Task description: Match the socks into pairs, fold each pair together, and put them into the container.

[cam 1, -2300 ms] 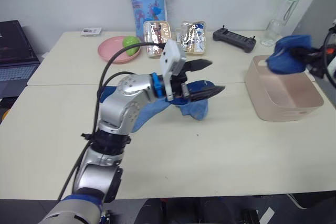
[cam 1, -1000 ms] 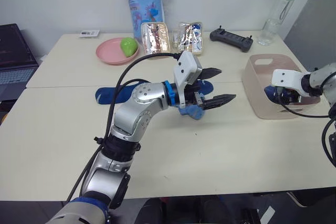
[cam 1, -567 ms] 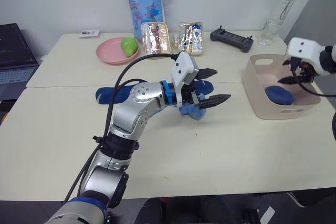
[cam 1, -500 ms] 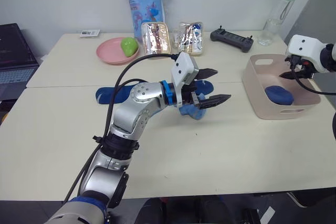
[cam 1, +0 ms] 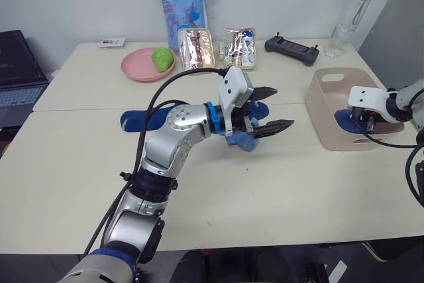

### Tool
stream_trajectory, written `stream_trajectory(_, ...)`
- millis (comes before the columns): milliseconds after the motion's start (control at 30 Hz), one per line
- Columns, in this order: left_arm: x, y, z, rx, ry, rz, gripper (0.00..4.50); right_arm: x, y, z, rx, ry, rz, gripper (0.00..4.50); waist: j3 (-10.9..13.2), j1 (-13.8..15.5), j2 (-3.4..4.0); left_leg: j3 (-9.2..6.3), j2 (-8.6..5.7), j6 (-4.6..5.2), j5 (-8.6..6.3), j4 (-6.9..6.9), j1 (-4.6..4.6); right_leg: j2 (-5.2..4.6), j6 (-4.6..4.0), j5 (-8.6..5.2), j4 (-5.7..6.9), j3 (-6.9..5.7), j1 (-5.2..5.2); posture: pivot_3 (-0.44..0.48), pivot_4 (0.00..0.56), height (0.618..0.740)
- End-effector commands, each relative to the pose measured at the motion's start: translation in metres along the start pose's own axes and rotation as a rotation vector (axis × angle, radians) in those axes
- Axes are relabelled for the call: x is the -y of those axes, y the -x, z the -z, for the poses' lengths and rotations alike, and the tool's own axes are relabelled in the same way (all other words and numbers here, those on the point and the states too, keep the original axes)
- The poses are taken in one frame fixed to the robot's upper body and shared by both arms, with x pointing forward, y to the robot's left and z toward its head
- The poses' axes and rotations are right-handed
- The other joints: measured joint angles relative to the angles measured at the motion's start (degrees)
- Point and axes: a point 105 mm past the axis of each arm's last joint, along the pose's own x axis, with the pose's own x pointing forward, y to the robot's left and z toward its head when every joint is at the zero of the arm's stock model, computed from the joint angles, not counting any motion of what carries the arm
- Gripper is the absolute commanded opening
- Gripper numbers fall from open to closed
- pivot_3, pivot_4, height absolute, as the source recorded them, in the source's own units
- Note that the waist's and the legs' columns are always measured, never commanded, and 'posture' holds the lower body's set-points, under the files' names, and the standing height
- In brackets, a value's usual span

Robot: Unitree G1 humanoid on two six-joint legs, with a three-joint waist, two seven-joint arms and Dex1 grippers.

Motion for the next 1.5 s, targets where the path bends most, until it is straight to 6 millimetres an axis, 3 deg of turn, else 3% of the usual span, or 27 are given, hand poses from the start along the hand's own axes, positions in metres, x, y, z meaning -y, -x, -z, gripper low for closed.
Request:
stream_trajectory(33, 0.003, -0.001, -0.012, 0.029, -0.046, 0.007, 4.50, 0.014, 0.012, -0.003, 0.019, -0.017, 0.059, 0.04, 0.0, 0.0, 0.00, 0.00, 0.00, 0.00, 0.00, 0.00, 0.00, 0.00, 0.00, 0.00, -0.01, 0.00, 0.00, 0.000, 0.150, 0.740)
stream_trajectory(267, -0.001, 0.003, -0.011, 0.019, -0.050, -0.002, 4.50, 0.042, 0.040, -0.018, 0.075, -0.008, 0.174, 0.04, 0.0, -0.1, 0.00, 0.02, 0.00, 0.00, 0.00, 0.00, 0.01, 0.00, 0.00, 0.00, 0.01, 0.02, 0.00, 0.000, 0.150, 0.740)
stream_trajectory(400, -0.006, 0.015, -0.011, 0.013, -0.063, -0.022, 4.50, 0.080, 0.082, -0.070, 0.345, -0.051, 0.352, 0.04, 0.0, -0.2, 0.02, 0.03, 0.00, 0.00, 0.00, -0.02, 0.02, 0.00, 0.00, 0.00, 0.02, 0.03, -0.03, 0.000, 0.150, 0.740)
stream_trajectory(500, -0.009, 0.027, -0.008, 0.004, -0.080, -0.052, 4.50, 0.086, 0.099, -0.105, 0.597, -0.127, 0.358, 0.04, 0.0, -0.3, 0.01, 0.00, 0.03, 0.00, 0.00, -0.09, 0.04, 0.01, 0.00, 0.00, 0.01, -0.01, -0.03, 0.000, 0.150, 0.740)
stream_trajectory(533, -0.012, 0.035, -0.005, -0.007, -0.081, -0.077, 4.50, 0.083, 0.102, -0.121, 0.707, -0.158, 0.326, 0.39, 0.0, -0.3, 0.01, -0.02, 0.06, 0.00, 0.00, -0.08, 0.04, 0.02, 0.00, 0.00, -0.01, -0.04, -0.01, 0.000, 0.150, 0.740)
stream_trajectory(633, -0.020, 0.060, 0.007, -0.037, -0.080, -0.176, 4.50, 0.058, 0.105, -0.156, 0.945, -0.189, 0.254, 1.28, 0.0, -0.1, -0.01, -0.05, 0.07, 0.00, 0.00, -0.03, 0.04, 0.02, 0.00, 0.00, 0.02, -0.06, 0.04, 0.000, 0.150, 0.740)
stream_trajectory(700, -0.022, 0.075, 0.015, -0.058, -0.076, -0.231, 4.50, 0.034, 0.102, -0.168, 1.002, -0.218, 0.229, 1.98, 0.0, 0.2, -0.01, -0.22, 0.08, 0.00, 0.00, 0.04, -0.04, 0.01, 0.00, 0.00, 0.01, -0.19, 0.04, 0.000, 0.150, 0.740)
stream_trajectory(800, -0.021, 0.110, 0.042, -0.130, -0.059, -0.349, 4.50, -0.028, 0.090, -0.185, 1.069, -0.268, 0.137, 3.07, -0.2, 0.8, 0.13, -0.55, 0.07, 0.00, 0.00, 0.34, -0.64, 0.00, -0.01, 0.02, 0.06, -0.42, -0.35, 0.000, 0.150, 0.740)
stream_trajectory(933, -0.003, 0.146, 0.070, -0.203, 0.009, -0.437, 4.50, -0.102, 0.066, -0.185, 1.047, -0.356, 0.049, 4.47, -0.2, 1.6, 0.17, -0.62, 0.03, 0.00, -0.04, 0.76, -1.63, 0.00, 0.02, 0.06, 0.24, -0.45, -1.17, 0.000, 0.150, 0.740)
stream_trajectory(1067, 0.011, 0.173, 0.081, -0.203, 0.071, -0.558, 4.50, -0.146, 0.042, -0.165, 0.944, -0.430, 0.028, 4.49, -0.2, 2.2, 0.17, -0.65, -0.01, 0.26, -0.10, 0.80, -1.61, -0.01, 0.07, 0.36, 0.06, -0.46, -1.04, 0.000, 0.150, 0.740)
stream_trajectory(1200, 0.030, 0.195, 0.098, -0.238, 0.124, -0.667, 4.50, -0.168, 0.025, -0.133, 0.853, -0.524, 0.135, 4.49, -0.2, 2.0, 0.19, -0.54, -0.01, 0.42, -0.05, 0.77, -1.14, 0.00, 0.03, 0.57, 0.08, -0.38, -0.71, 0.000, 0.150, 0.740)
stream_trajectory(1367, 0.066, 0.221, 0.111, -0.287, 0.165, -0.766, 4.50, -0.196, 0.025, -0.112, 0.808, -0.694, 0.202, 4.49, -0.2, 1.5, 0.20, -0.54, 0.06, 0.45, 0.00, 0.65, -0.28, 0.04, 0.03, 0.49, 0.02, -0.37, 0.14, 0.000, 0.150, 0.740)
stream_trajectory(1500, 0.089, 0.240, 0.117, -0.308, 0.210, -0.858, 4.50, -0.204, 0.027, -0.100, 0.776, -0.680, 0.264, 4.49, -0.2, 1.4, 0.17, -0.36, 0.08, 0.47, 0.01, 0.64, -0.03, 0.04, 0.19, 0.33, 0.01, -0.21, 0.29, 0.000, 0.150, 0.740)
